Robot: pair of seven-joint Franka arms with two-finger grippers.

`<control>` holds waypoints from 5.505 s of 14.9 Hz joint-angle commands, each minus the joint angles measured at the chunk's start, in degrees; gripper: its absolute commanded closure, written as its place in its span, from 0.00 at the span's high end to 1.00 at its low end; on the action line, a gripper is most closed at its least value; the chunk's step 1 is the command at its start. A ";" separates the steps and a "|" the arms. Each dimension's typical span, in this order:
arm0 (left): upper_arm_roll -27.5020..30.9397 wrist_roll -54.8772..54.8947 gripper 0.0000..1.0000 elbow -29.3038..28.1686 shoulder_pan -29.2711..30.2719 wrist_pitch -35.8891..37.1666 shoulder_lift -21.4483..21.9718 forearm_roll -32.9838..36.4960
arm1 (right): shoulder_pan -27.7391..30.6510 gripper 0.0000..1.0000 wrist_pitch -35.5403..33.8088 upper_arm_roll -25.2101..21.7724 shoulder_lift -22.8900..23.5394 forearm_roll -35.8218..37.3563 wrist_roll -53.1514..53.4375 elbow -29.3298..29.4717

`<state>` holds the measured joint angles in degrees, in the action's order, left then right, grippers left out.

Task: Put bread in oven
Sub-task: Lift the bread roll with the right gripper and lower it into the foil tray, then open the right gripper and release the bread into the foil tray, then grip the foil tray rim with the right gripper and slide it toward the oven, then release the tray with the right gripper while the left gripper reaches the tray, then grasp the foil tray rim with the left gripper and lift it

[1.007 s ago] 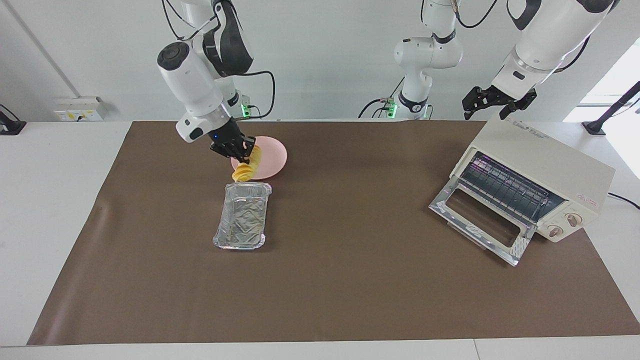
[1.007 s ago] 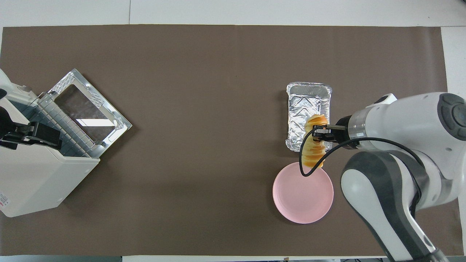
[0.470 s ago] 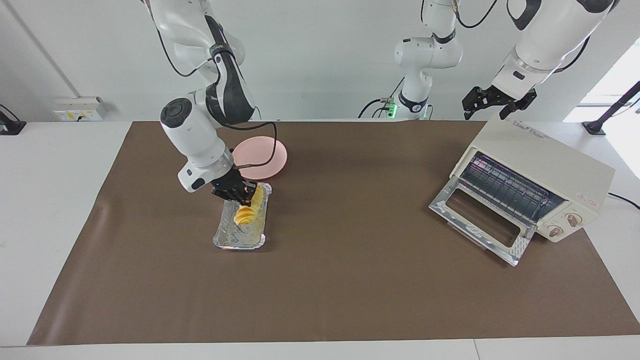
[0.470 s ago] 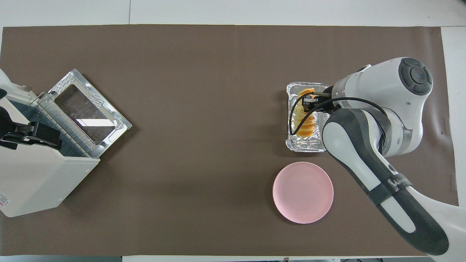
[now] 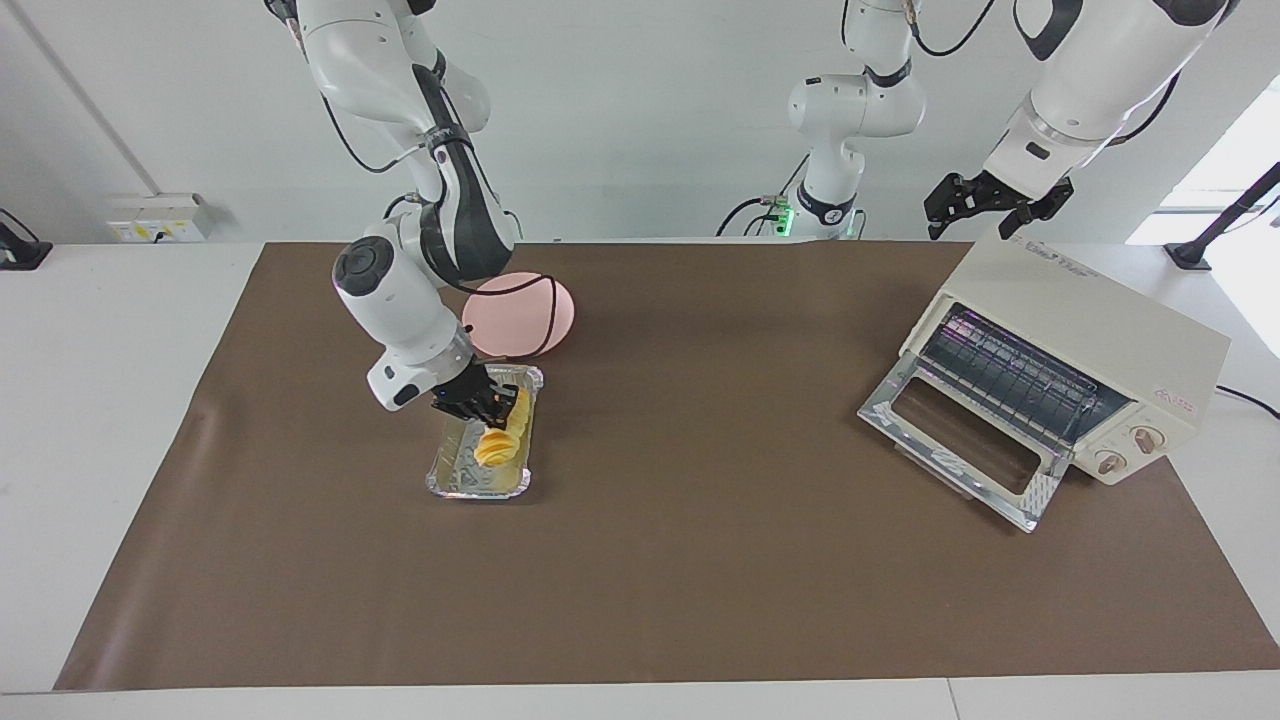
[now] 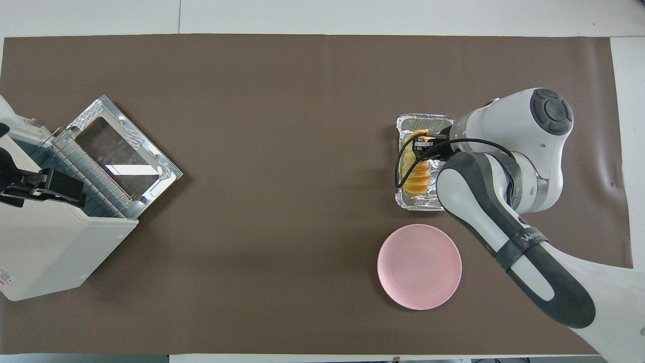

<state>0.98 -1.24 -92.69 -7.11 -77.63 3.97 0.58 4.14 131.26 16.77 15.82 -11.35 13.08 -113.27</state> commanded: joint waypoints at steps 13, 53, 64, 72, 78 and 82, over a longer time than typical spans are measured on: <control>-0.37 0.36 1.00 -2.06 0.60 -1.21 1.74 0.47 | 5.44 1.00 -3.74 0.37 -2.19 8.10 -5.51 0.26; -0.37 0.36 1.00 -2.06 0.60 -1.21 1.74 0.47 | -21.45 0.79 5.51 0.72 18.29 3.79 19.88 21.68; -0.28 -1.73 1.00 -2.32 -0.10 -5.59 1.65 0.65 | -6.81 1.00 -19.96 -0.95 -2.35 8.45 8.05 21.60; -0.72 -10.06 1.00 3.10 -8.15 -12.89 -7.27 -6.56 | 6.93 1.00 -40.45 -0.95 -16.07 11.86 -9.39 19.85; -0.54 -32.42 1.00 18.61 -22.59 -25.26 -28.58 -6.48 | 12.38 1.00 -40.21 -0.95 -17.57 12.67 -14.30 18.79; -0.54 -32.59 1.00 12.62 -26.72 -35.31 -32.68 -5.51 | 13.96 1.00 -40.56 -1.12 -17.40 12.58 -14.48 19.32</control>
<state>-0.54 -33.25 -78.60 -31.66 -109.96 -26.73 -5.27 16.63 90.20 15.02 -1.14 0.67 -0.33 -93.45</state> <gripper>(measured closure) 0.000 0.000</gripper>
